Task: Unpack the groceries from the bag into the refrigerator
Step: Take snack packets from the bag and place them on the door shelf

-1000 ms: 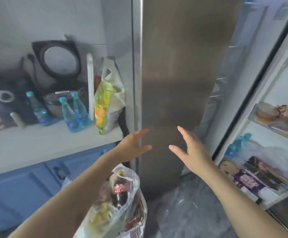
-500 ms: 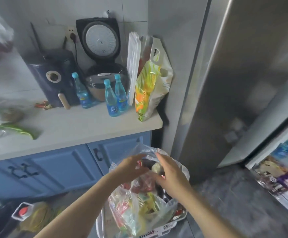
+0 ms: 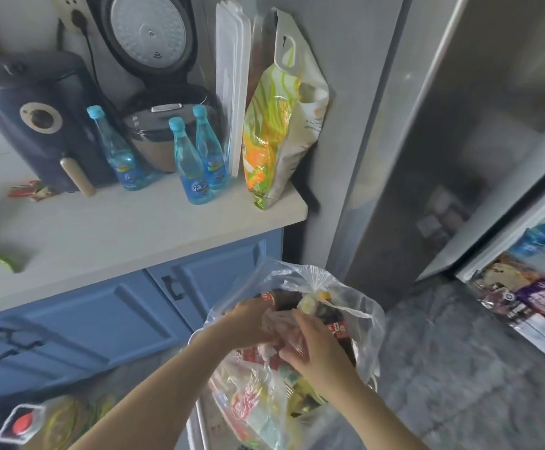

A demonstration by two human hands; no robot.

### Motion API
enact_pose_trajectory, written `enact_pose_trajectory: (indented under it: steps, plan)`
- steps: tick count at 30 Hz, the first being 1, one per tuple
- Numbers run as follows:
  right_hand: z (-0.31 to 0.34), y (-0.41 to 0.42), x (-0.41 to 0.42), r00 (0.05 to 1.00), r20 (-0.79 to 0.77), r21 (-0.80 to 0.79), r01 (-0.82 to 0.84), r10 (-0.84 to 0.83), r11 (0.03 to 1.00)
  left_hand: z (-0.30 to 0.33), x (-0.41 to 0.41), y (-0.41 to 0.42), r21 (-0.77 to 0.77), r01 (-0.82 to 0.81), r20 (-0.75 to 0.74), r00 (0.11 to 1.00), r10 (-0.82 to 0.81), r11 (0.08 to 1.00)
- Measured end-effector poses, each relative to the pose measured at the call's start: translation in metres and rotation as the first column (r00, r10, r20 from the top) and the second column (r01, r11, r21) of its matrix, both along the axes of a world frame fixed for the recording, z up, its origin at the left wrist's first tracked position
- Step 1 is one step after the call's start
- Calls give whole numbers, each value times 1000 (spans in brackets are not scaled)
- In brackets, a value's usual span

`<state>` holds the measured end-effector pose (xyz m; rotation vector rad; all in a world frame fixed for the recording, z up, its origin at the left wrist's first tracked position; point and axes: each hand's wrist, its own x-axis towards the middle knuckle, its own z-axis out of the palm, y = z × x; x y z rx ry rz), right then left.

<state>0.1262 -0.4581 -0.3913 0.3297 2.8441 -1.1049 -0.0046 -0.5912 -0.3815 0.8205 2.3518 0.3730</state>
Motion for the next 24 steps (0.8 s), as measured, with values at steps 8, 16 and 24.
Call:
enact_pose_trajectory:
  steps: [8,16,24]
  plan:
    - [-17,-13,-16,997,51,2,-54,53,999,-17,-18,-66,-159,125,50,992,-118,979]
    - [-47,-31,-18,984,98,312,-173,149,934,-42,-12,-72,-72,185,-153,969,-194,980]
    - [-52,-49,-21,998,51,345,-52,37,937,-52,-7,-60,20,166,-234,959,-157,986]
